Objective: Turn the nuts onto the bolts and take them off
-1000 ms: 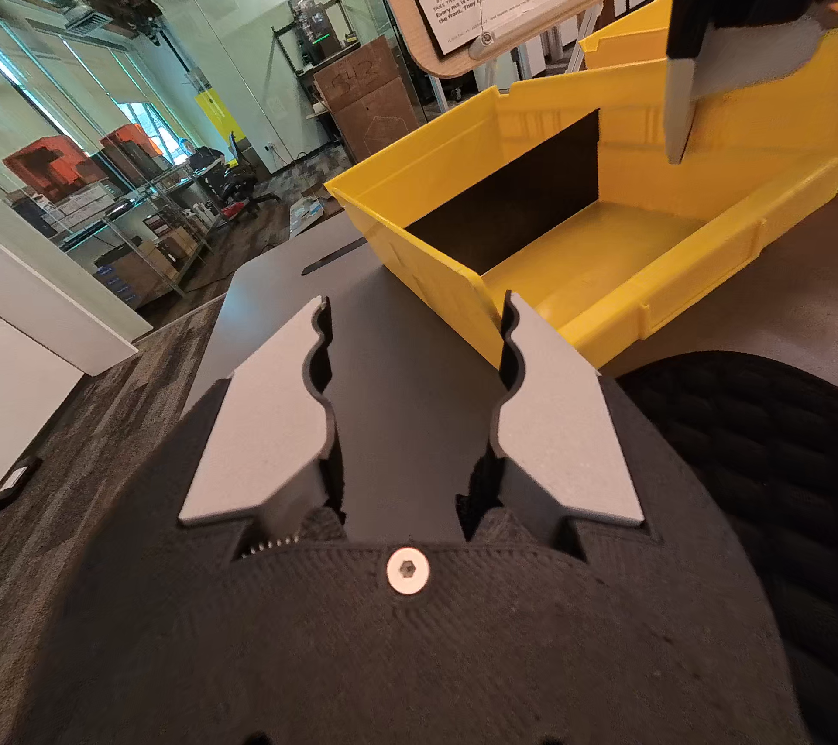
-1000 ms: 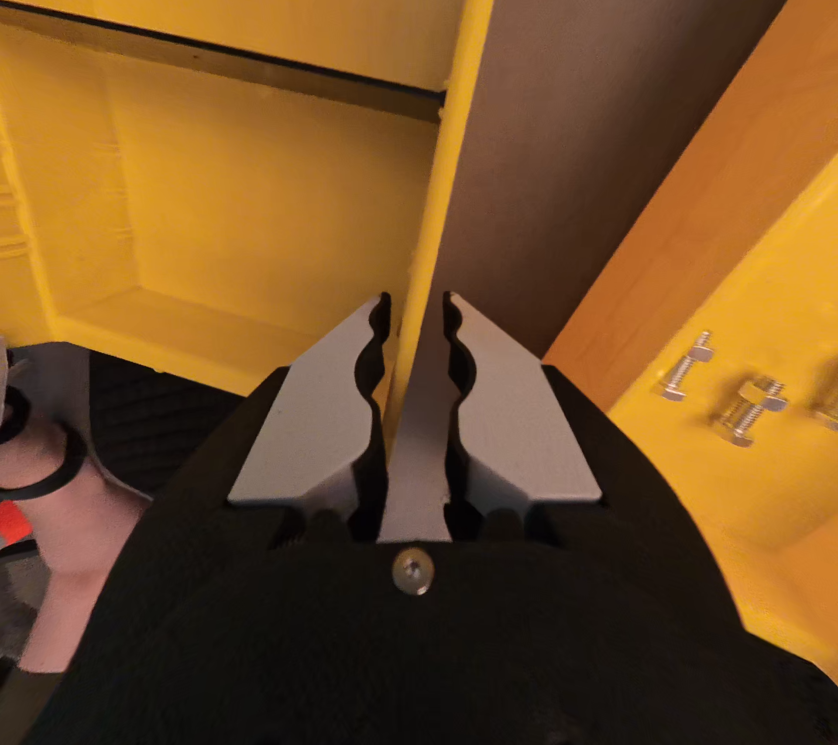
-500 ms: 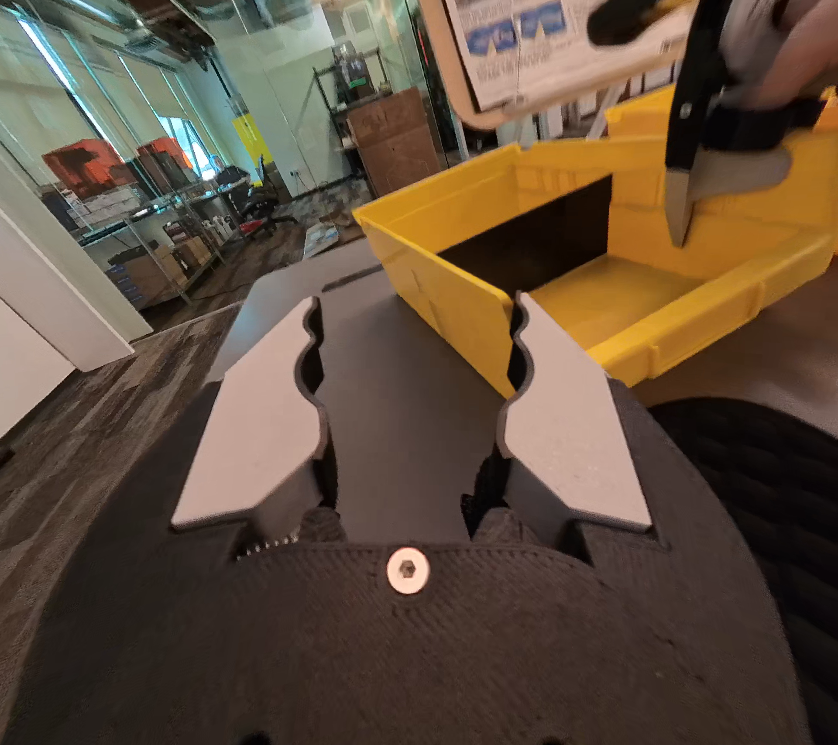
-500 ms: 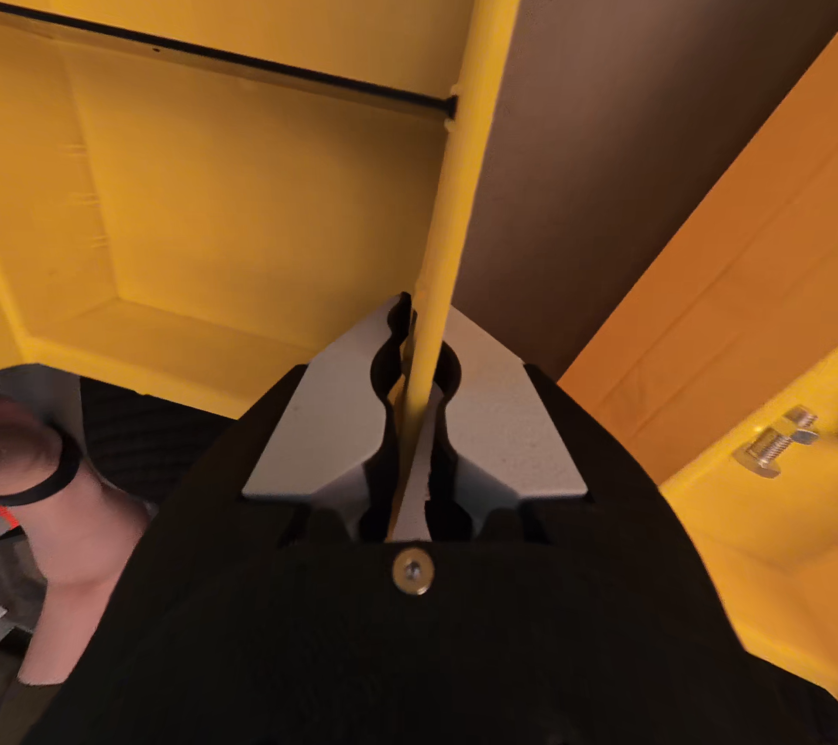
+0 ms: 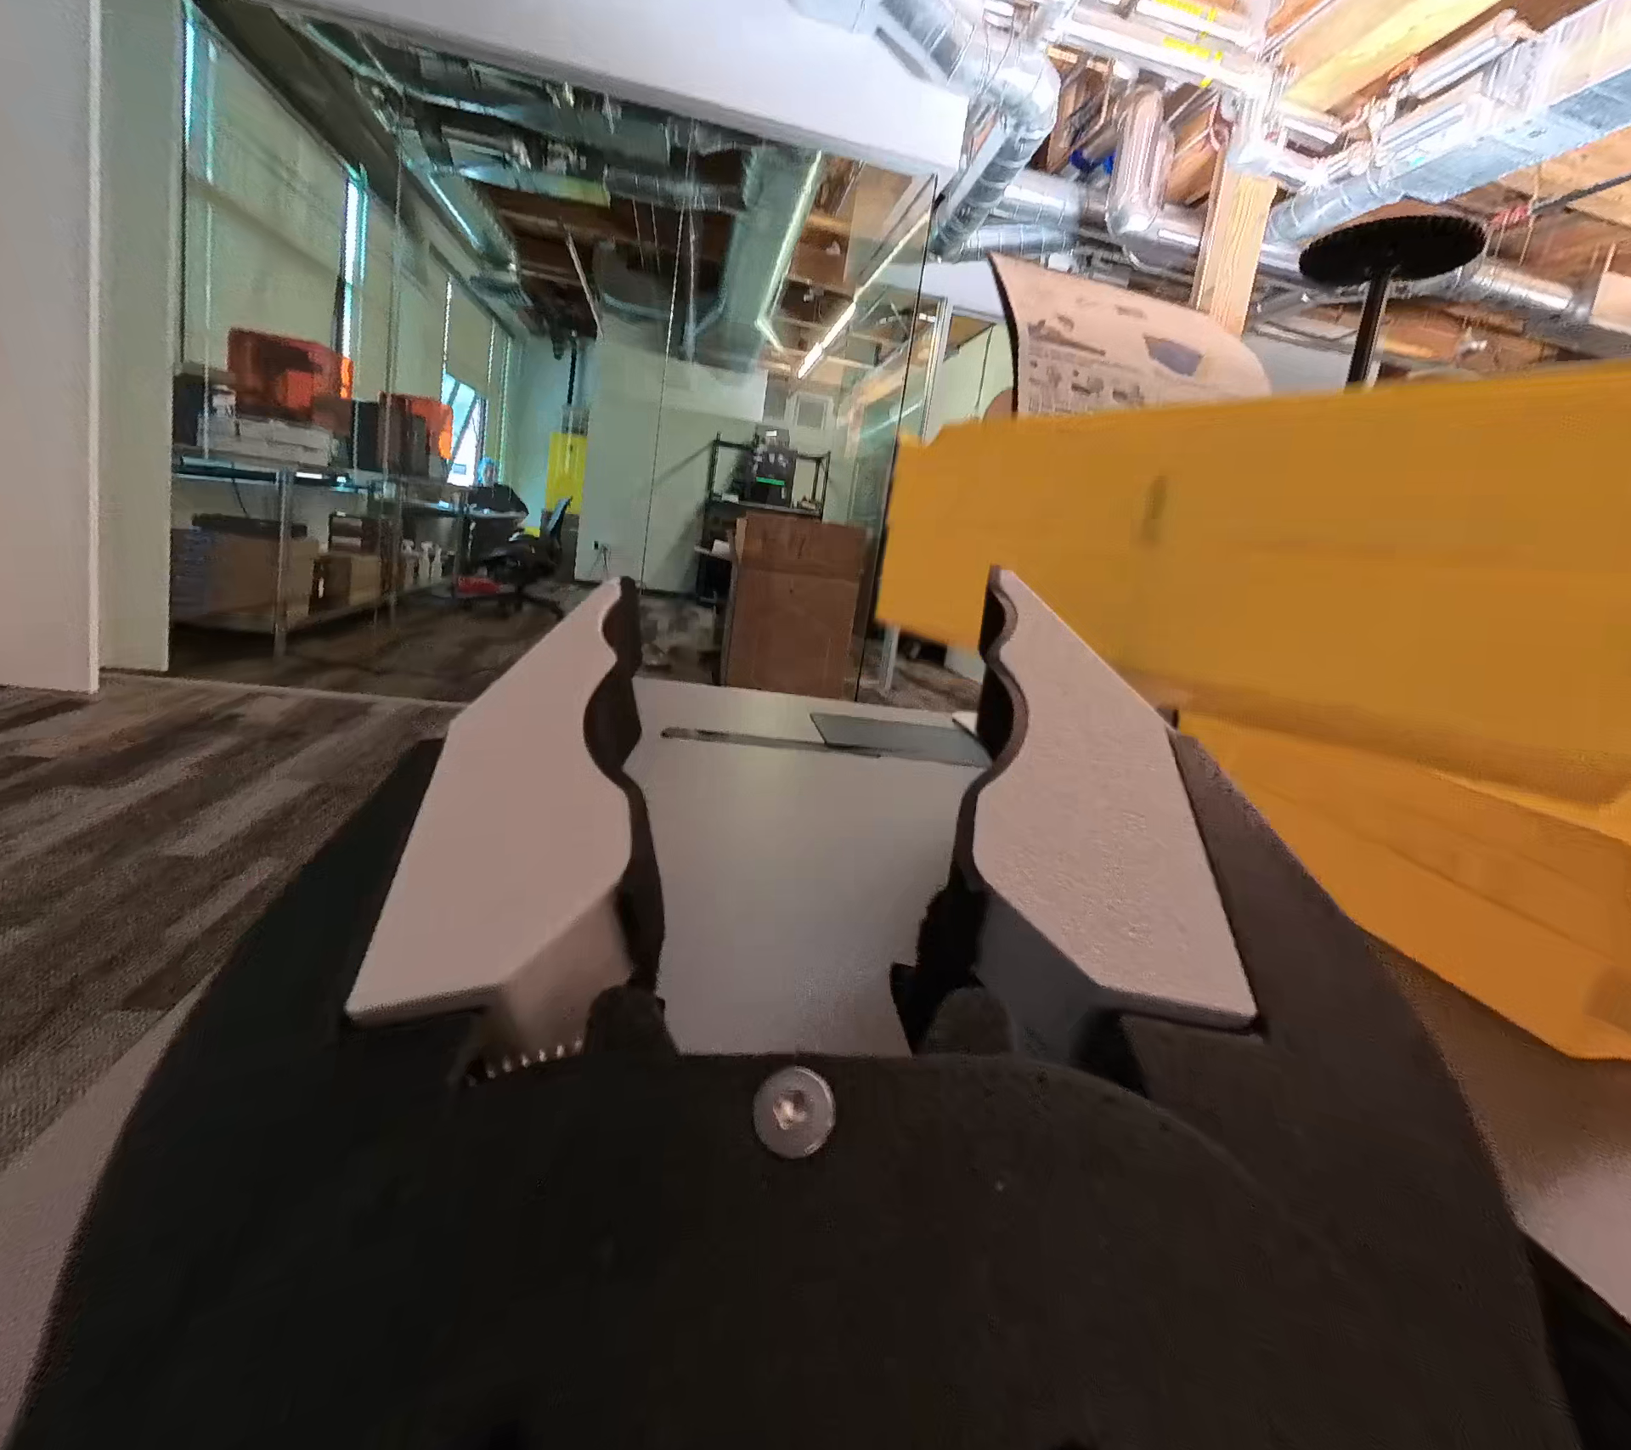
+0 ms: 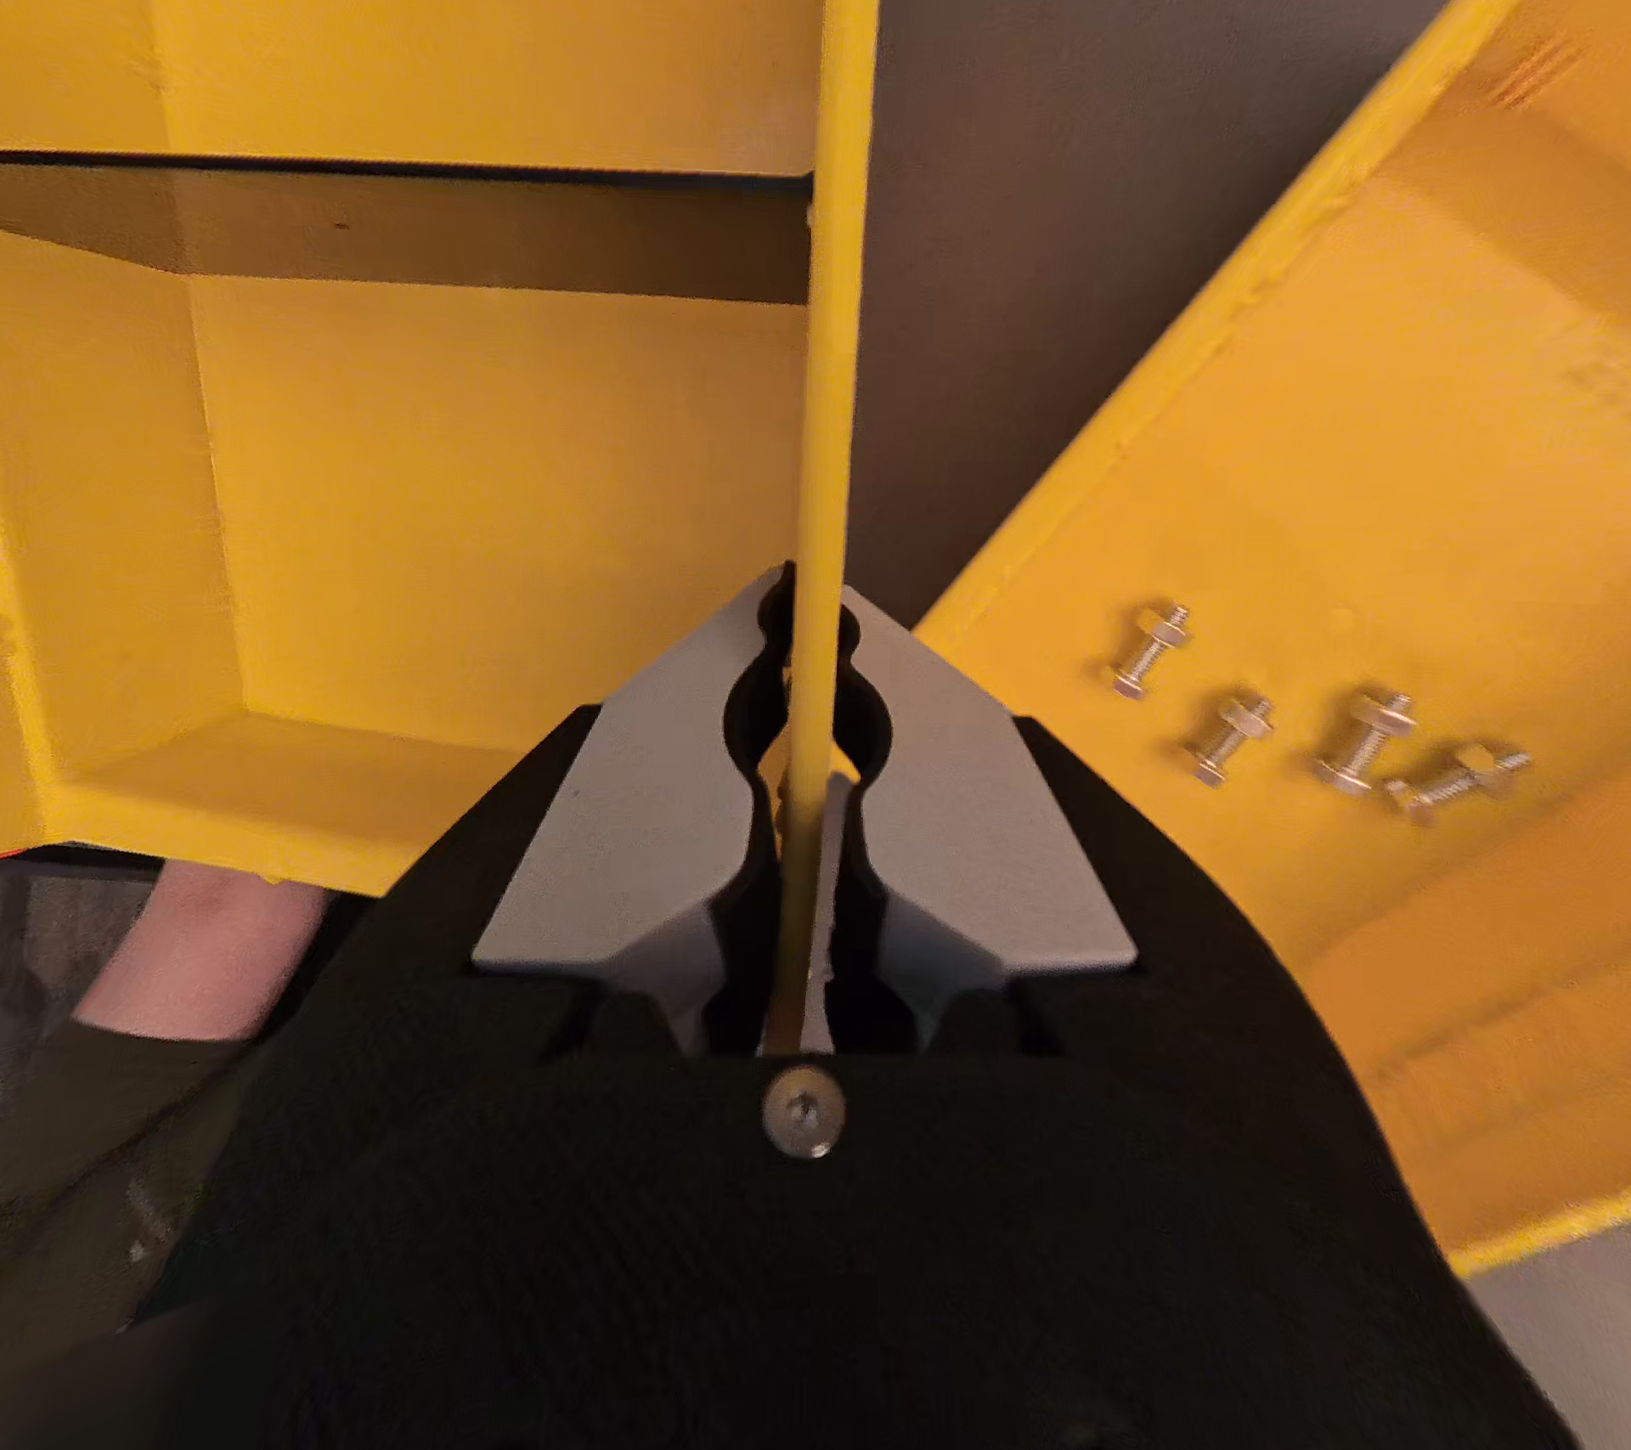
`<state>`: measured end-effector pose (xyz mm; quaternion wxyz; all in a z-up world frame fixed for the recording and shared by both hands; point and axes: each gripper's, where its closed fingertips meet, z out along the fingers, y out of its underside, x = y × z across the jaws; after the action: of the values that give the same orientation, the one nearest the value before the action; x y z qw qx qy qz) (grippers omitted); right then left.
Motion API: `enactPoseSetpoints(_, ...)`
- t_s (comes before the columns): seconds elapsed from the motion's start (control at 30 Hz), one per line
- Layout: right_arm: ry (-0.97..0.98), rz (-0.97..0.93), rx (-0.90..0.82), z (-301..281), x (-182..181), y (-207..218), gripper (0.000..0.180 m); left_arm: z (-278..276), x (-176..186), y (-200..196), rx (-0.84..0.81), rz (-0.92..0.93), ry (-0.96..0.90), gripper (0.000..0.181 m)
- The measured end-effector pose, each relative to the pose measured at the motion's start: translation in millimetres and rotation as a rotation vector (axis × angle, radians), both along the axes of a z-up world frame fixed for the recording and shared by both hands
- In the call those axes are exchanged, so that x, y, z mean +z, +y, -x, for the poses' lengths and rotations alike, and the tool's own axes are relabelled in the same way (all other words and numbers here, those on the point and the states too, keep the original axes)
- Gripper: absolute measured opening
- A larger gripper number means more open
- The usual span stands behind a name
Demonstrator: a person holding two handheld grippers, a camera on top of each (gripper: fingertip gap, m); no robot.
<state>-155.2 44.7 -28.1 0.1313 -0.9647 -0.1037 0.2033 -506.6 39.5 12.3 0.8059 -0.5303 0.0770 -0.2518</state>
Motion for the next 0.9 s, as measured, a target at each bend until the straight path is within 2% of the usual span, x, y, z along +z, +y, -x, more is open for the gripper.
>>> enactPoseSetpoints(0.1,0.051,-0.060,0.007,-26.3,38.2,-15.1,0.001,-4.6,-8.1,6.3,-0.030,0.051,0.005,0.072)
enactPoseSetpoints(0.2,0.098,-0.103,-0.013,-68.9,72.1,-36.0,0.001,-6.3,-12.9,13.2,-0.110,0.127,-0.068,0.071)
enactPoseSetpoints(0.3,0.118,-0.125,-0.060,-129.5,92.4,-63.7,0.003,-39.8,-7.1,5.5,-0.294,0.221,-0.082,0.069)
enactPoseSetpoints(0.37,0.115,-0.141,-0.131,-176.6,94.7,-81.2,0.001,-75.4,-5.1,-0.3,-0.356,0.300,-0.036,0.074)
enactPoseSetpoints(0.47,0.090,-0.179,-0.240,-245.0,86.2,-108.9,0.002,-149.5,-3.9,-15.9,-0.476,0.394,0.100,0.076)
enactPoseSetpoints(0.6,0.079,-0.179,-0.395,-318.6,56.9,-145.7,0.002,-251.2,-10.7,-35.1,-0.639,0.523,0.263,0.078)
enactPoseSetpoints(0.73,0.048,-0.164,-0.549,-380.3,21.5,-178.2,0.001,-319.7,-27.6,-27.5,-0.606,0.595,0.417,0.076)
enactPoseSetpoints(0.83,-0.002,-0.135,-0.633,-416.6,-6.6,-201.8,0.001,-348.6,-61.1,-19.2,-0.578,0.763,0.518,0.078)
enactPoseSetpoints(0.9,-0.025,-0.101,-0.682,-434.9,-27.0,-215.8,0.001,-362.0,-76.6,-19.0,-0.594,0.851,0.523,0.078)
